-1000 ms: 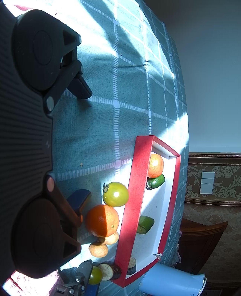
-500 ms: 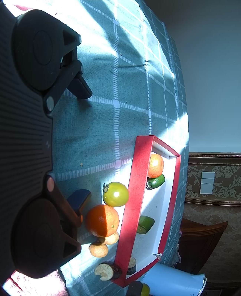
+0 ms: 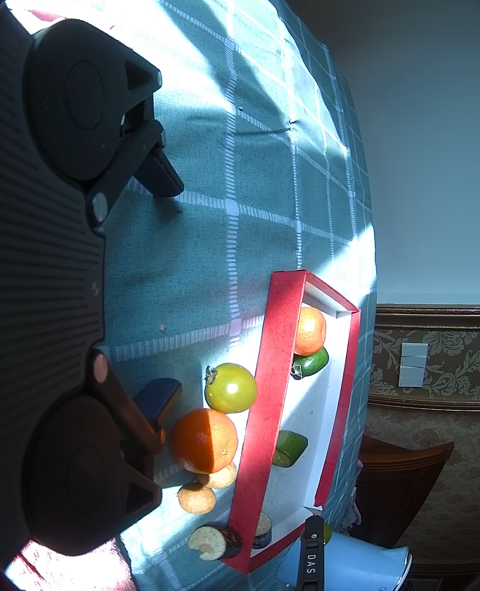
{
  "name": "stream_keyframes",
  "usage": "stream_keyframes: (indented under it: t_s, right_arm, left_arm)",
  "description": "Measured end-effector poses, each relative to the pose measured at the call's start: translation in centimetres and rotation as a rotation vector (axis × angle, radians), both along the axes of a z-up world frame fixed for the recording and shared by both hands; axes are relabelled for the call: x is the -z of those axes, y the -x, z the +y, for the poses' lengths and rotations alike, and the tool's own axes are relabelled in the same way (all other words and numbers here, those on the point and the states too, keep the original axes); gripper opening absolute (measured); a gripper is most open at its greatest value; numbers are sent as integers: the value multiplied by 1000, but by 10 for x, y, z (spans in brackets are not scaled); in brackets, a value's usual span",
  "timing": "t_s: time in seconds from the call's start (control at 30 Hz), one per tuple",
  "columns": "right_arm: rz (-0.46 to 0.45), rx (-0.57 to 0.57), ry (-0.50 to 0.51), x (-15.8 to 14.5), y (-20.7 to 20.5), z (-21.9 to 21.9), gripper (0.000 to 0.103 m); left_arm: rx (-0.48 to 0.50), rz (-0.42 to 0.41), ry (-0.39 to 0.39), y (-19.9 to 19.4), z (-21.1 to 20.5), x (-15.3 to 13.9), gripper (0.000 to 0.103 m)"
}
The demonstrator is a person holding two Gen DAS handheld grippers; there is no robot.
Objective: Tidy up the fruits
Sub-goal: 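Carry the green tomato into the red tray and open the right gripper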
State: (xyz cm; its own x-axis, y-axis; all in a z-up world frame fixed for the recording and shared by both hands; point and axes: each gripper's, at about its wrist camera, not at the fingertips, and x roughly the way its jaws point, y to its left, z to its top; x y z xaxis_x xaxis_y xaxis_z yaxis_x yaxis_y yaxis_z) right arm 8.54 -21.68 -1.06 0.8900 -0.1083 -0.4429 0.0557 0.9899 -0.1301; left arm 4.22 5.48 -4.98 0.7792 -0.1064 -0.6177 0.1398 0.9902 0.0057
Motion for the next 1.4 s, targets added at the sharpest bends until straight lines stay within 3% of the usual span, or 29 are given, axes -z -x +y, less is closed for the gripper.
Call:
stream_keyframes:
  t_s: [0.37,0.7,0.8,0.87,0.9,1.13,1.4]
  right_arm:
    - [183,36,-101,28,-46,-21,34]
    - [172,31,-109,29,-43,-23,36]
    - [166,23,-112,28,-40,-23,44]
    - [141,24,-94,25,-34,-20,70]
    - [122,22,-88,24,-31,-19,74]
    - [71,35,-62,19,-14,-17,82]
    - [59,45,-103,20,-3,-26,82]
  left_arm:
    - [0,0,0,0,0,0,103]
    - [0,0,0,0,0,0,103]
    - [0,0,0,0,0,0,103]
    - [0,0,0,0,0,0,103]
    - [0,0,0,0,0,0,103]
    - [0,0,0,0,0,0,103]
    - [0,0,0,0,0,0,103]
